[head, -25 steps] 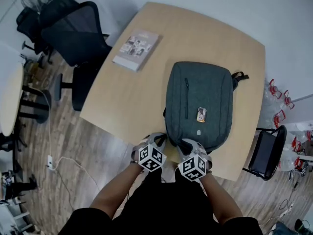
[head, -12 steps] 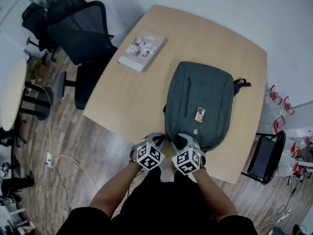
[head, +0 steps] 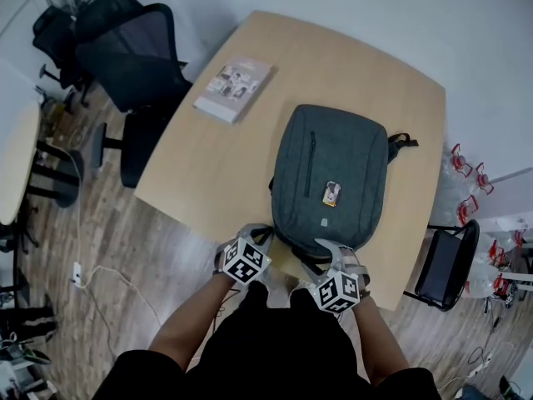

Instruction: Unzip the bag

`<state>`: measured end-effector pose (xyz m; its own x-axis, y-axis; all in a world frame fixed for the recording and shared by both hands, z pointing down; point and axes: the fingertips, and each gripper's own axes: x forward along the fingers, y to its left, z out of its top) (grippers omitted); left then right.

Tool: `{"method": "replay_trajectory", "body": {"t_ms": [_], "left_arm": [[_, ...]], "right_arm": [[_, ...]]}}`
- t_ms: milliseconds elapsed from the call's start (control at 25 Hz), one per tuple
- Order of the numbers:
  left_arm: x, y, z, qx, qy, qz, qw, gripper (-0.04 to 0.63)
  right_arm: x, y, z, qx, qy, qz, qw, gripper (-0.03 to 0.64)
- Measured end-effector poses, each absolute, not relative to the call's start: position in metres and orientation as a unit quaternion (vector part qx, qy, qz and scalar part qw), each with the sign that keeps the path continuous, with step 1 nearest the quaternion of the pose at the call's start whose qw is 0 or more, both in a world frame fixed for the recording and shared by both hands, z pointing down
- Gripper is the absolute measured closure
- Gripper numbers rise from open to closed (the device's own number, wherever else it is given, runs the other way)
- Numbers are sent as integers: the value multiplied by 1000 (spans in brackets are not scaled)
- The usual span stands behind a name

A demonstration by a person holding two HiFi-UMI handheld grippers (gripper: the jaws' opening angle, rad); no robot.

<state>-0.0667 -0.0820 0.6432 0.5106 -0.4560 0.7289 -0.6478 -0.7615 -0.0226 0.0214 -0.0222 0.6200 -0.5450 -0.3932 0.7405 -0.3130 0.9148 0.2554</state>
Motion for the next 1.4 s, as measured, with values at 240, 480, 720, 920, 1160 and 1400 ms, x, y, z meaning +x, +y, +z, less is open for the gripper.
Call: {"method": "replay_trajectory", "body": {"t_ms": [240,480,720,920,1160,1400], "left_arm": [[-67,-81,641,859,-320,380,127,569],[-65,-76,638,856,-317,392,110,568],[-52,-57,640,860,-296,402,100,569],[-49,-44,636,864,-296,389,120,569],[-54,-44,636,857,-314,386,134,566],[-66,-50,638,851,-328,384,142,569]], "right_arm": [[64,-21,630,182,-864,-76,463,474],[59,-26,635,188,-862,-69,466,558],[47,-34,633,220,-863,-42,452,563],[32,-42,632,257,-860,-22,440,563],[3,-53,631,280,-858,1,431,561],[-9,-48,627,250,-874,-6,416,549]]}}
